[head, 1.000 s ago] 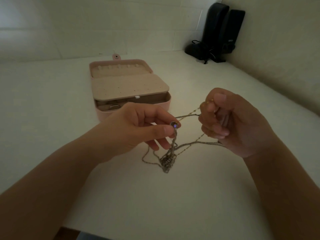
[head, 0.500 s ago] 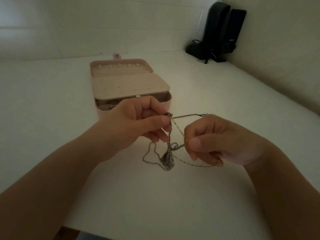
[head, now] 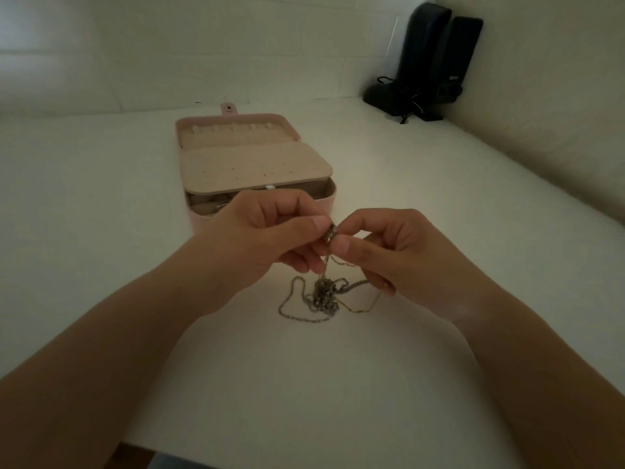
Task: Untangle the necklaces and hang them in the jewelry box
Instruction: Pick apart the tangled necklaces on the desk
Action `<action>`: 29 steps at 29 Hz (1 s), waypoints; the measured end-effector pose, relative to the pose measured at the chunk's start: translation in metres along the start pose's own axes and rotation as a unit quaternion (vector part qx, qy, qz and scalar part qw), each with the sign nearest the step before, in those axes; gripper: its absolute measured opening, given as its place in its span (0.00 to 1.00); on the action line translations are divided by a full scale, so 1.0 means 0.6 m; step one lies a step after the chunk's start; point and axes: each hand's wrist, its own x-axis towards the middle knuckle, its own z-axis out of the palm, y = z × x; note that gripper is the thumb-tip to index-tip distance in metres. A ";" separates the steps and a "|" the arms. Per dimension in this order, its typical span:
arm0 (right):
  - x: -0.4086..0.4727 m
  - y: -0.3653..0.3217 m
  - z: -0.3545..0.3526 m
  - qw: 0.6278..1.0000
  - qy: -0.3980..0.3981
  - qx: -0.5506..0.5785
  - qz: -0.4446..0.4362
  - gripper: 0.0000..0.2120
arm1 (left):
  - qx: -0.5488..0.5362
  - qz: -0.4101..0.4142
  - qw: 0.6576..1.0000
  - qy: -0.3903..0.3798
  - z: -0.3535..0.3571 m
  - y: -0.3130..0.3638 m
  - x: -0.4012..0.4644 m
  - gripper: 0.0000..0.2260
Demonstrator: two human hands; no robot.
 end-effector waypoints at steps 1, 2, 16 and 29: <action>0.000 0.000 0.003 1.000 0.007 0.004 -0.010 0.07 | 0.007 0.004 1.000 0.011 0.000 0.001 0.000 0.04; 0.001 0.001 0.004 1.000 0.018 0.003 -0.019 0.06 | 0.014 0.007 1.000 0.022 0.001 0.001 0.001 0.03; 0.004 0.005 0.004 0.998 0.046 0.034 -0.033 0.07 | 0.108 0.029 0.993 0.035 0.004 0.001 -0.003 0.11; 0.003 -0.001 -0.001 0.998 0.048 0.022 -0.019 0.06 | 0.086 0.011 0.995 0.054 0.001 0.005 -0.003 0.06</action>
